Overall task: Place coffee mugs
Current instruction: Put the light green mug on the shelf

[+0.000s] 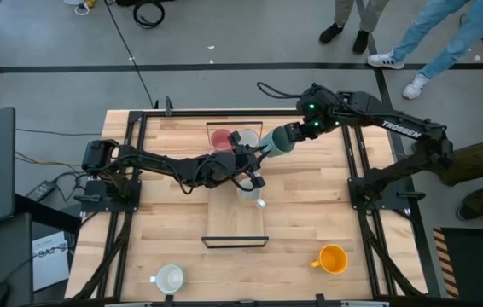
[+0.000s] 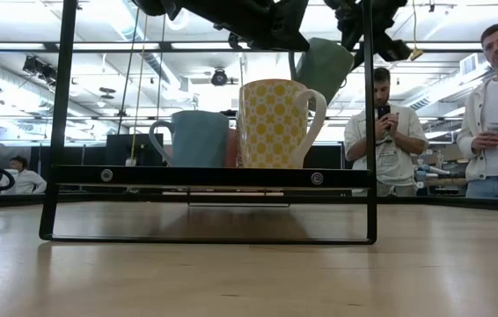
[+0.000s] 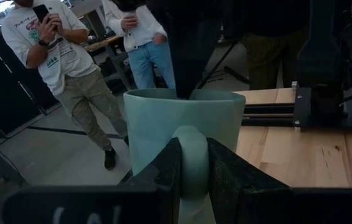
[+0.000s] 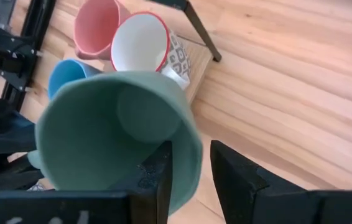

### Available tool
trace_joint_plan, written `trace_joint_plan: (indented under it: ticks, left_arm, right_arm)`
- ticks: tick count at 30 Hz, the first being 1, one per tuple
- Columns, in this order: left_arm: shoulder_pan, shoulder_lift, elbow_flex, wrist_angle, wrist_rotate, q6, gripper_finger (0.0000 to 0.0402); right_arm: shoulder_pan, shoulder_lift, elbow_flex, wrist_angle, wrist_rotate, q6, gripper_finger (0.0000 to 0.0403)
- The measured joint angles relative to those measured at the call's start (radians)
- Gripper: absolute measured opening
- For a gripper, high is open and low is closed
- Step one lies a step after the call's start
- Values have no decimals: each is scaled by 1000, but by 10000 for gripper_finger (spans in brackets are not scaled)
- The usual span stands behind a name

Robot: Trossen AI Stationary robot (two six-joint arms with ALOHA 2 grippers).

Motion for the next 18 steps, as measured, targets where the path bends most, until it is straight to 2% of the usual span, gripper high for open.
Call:
trace_joint_plan:
  ticks: [11, 18]
  left_arm:
    - [-9, 0, 0, 1, -44, 0, 59]
    - [-44, -26, -1, 1, -107, 5, 59]
  right_arm:
    - [-20, -58, 0, -6, -1, -65, 115]
    - [-20, -58, 0, -11, 1, -89, 114]
